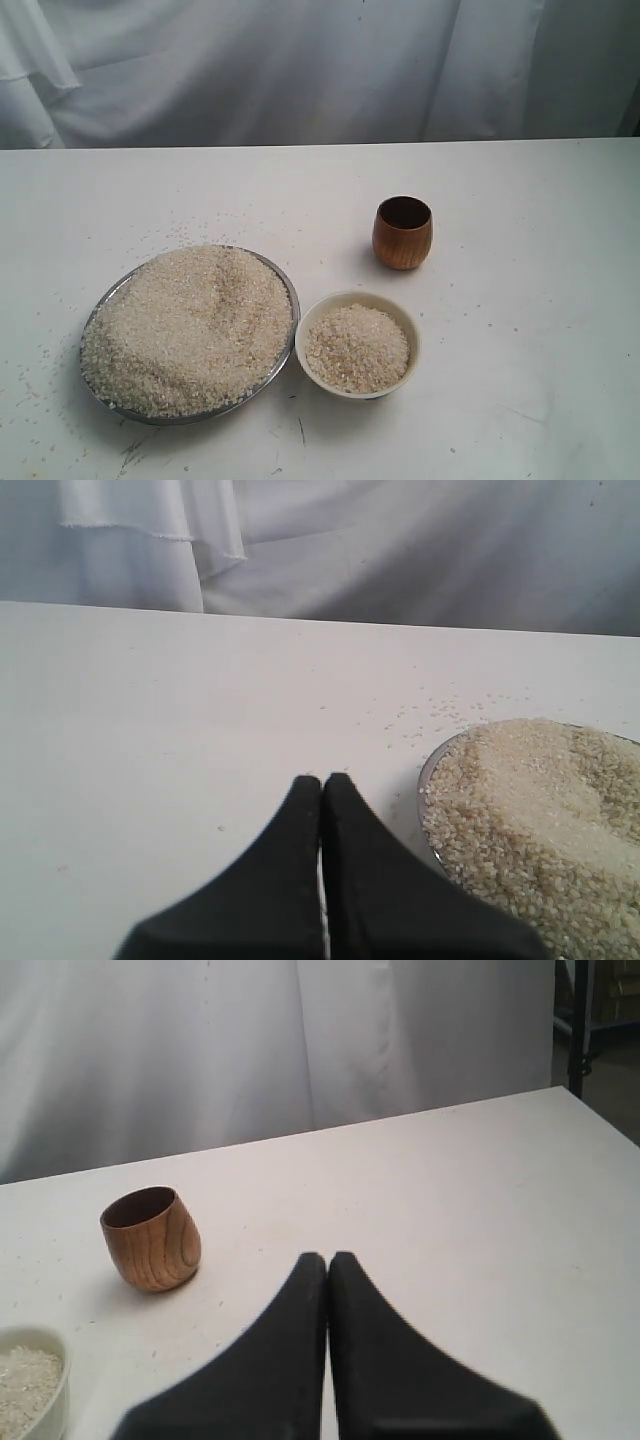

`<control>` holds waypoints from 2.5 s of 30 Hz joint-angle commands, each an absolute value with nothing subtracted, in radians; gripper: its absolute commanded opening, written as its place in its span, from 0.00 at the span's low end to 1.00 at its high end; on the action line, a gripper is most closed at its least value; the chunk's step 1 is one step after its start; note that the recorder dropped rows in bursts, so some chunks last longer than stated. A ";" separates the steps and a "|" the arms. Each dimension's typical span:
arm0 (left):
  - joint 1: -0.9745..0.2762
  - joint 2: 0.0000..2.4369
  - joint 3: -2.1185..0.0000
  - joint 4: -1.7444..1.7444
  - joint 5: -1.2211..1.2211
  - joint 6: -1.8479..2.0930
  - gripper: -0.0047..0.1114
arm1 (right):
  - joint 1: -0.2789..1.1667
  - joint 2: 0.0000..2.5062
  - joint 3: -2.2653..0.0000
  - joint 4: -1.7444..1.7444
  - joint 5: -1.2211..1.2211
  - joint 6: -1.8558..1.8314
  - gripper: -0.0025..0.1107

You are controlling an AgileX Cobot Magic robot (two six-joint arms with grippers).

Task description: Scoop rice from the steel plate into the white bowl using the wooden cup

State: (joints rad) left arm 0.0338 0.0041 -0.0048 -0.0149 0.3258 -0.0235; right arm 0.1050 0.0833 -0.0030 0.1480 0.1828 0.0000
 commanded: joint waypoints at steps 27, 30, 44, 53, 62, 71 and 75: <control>0.036 0.000 0.000 -0.016 0.319 -0.024 0.04 | 0.053 0.000 0.000 0.072 0.353 0.000 0.02; 0.036 0.000 0.000 -0.016 0.319 -0.024 0.04 | 0.053 0.000 0.000 0.072 0.353 0.000 0.02; 0.036 0.000 0.000 -0.016 0.319 -0.024 0.04 | 0.053 0.000 0.000 0.072 0.353 0.000 0.02; 0.036 0.000 0.000 -0.016 0.319 -0.024 0.04 | 0.053 0.000 0.000 0.072 0.353 0.000 0.02; 0.036 0.000 0.000 -0.016 0.319 -0.024 0.04 | 0.053 0.000 0.000 0.072 0.353 0.000 0.02; 0.036 0.000 0.000 -0.016 0.319 -0.024 0.04 | 0.053 0.000 0.000 0.072 0.353 0.000 0.02; 0.036 0.000 0.000 -0.016 0.319 -0.024 0.04 | 0.053 0.000 0.000 0.072 0.353 0.000 0.02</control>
State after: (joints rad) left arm 0.0338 0.0041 -0.0048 -0.0149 0.3258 -0.0235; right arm 0.0597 0.0063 -0.0030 0.0857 0.3489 0.0000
